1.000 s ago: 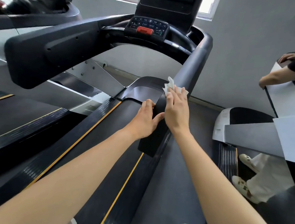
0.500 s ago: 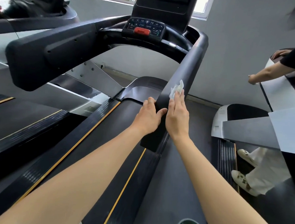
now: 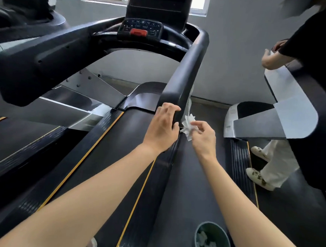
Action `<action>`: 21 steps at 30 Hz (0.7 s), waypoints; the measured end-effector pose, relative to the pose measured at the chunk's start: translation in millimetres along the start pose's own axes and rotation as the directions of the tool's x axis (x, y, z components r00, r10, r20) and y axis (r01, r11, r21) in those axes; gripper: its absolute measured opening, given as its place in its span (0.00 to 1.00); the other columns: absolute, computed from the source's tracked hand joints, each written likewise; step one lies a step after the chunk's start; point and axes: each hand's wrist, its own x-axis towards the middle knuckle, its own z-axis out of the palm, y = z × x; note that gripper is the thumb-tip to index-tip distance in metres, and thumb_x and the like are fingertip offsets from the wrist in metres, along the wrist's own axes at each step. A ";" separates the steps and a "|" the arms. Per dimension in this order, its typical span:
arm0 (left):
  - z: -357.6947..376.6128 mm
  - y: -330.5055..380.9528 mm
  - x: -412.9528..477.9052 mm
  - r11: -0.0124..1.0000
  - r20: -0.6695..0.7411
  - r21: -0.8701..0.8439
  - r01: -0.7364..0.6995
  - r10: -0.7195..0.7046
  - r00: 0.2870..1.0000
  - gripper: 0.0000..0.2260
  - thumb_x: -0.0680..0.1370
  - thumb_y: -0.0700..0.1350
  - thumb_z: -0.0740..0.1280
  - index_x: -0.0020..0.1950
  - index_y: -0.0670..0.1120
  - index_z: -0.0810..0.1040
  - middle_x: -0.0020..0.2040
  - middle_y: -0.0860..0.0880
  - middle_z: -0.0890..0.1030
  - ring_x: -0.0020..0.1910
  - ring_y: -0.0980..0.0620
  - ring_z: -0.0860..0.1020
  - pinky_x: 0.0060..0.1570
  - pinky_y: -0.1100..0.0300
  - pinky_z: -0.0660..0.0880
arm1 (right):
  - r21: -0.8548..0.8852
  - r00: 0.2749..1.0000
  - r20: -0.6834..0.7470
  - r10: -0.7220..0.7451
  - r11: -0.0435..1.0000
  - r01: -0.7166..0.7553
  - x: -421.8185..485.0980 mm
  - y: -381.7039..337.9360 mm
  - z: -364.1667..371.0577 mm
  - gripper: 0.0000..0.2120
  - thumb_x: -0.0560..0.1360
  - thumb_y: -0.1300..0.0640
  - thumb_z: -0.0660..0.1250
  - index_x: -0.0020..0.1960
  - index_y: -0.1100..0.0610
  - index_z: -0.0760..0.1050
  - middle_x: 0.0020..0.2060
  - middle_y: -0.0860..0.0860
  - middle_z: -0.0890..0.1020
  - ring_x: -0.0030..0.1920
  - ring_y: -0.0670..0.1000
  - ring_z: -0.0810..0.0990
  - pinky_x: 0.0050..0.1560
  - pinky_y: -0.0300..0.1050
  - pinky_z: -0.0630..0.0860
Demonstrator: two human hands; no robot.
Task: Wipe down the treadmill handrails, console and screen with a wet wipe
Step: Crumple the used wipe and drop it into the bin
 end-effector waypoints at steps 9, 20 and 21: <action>29.5 39.0 -28.7 0.993 0.440 -0.106 0.052 0.000 0.898 0.18 0.76 0.38 0.70 0.65 0.50 0.80 0.57 0.52 0.82 0.55 0.52 0.79 0.60 0.52 0.78 | -0.039 0.999 -0.044 -0.016 0.999 0.015 -39.7 25.0 -52.3 0.10 0.76 0.66 0.69 0.54 0.54 0.75 0.46 0.44 0.81 0.49 0.42 0.80 0.47 0.34 0.76; 96.6 86.4 -71.0 0.999 0.541 -0.010 -0.031 0.031 0.841 0.05 0.78 0.45 0.69 0.53 0.48 0.81 0.48 0.52 0.82 0.51 0.49 0.76 0.52 0.48 0.77 | 0.239 0.926 -0.097 0.366 0.911 -0.335 -77.5 99.2 -105.1 0.09 0.75 0.66 0.68 0.49 0.56 0.85 0.43 0.53 0.87 0.45 0.53 0.87 0.49 0.49 0.85; 107.1 89.8 -76.9 0.999 0.571 -0.021 -0.037 0.043 0.820 0.06 0.78 0.47 0.69 0.53 0.48 0.83 0.48 0.52 0.83 0.50 0.48 0.76 0.53 0.48 0.77 | 0.300 0.915 -0.083 0.396 0.885 -0.356 -83.5 106.2 -108.9 0.10 0.76 0.67 0.67 0.50 0.59 0.85 0.44 0.55 0.87 0.47 0.55 0.87 0.49 0.48 0.85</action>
